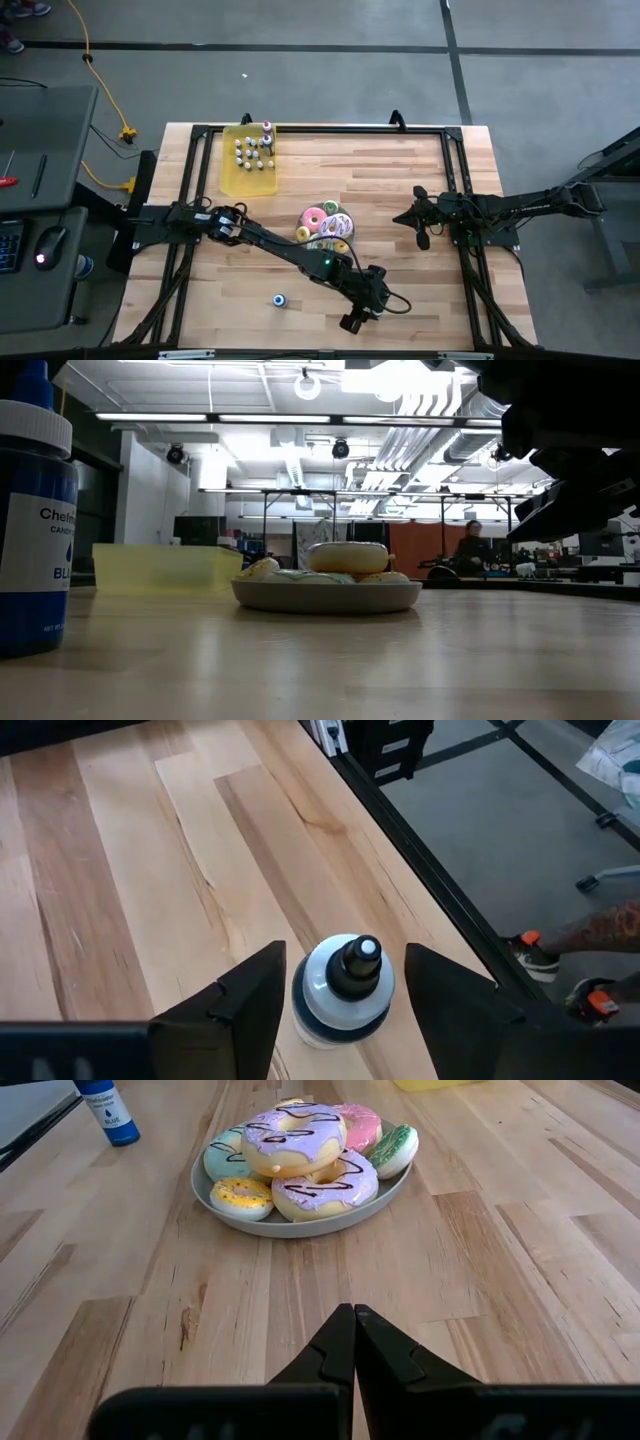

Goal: Pick & Place food coloring
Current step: Put the large black food coloring bottle into the yellow bin

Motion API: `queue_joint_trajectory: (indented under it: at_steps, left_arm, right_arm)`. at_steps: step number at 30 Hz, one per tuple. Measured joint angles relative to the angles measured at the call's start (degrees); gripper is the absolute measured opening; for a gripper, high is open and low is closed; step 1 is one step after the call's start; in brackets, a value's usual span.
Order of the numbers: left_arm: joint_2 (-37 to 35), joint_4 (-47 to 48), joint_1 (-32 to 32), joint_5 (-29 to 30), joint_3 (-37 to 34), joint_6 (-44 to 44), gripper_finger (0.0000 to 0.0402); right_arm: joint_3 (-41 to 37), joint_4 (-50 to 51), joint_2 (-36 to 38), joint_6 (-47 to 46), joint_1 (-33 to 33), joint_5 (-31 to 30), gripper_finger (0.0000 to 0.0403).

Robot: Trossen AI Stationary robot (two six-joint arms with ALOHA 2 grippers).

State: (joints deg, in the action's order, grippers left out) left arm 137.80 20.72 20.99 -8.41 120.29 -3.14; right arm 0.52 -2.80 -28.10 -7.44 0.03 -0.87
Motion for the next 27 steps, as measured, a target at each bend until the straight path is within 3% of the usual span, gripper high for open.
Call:
queue_joint_trajectory:
  at_steps: [14, 21, 27]
  left_arm:
    - [0.00, -0.08, 0.00, 0.14, 0.00, 0.02, 0.0112]
    - [-0.04, 0.99, -0.01, 3.19, 0.26, 0.04, 0.0102]
    - [-0.01, 10.51, -0.82, 6.15, 7.04, 2.45, 0.0100]
  right_arm:
    - [0.00, 0.01, 0.00, 0.00, 0.02, 0.00, 0.0000]
    - [0.01, 0.01, 0.00, 0.00, 0.00, 0.01, 0.0000]
    - [0.01, 0.01, -0.02, 0.00, 0.01, 0.01, 0.0000]
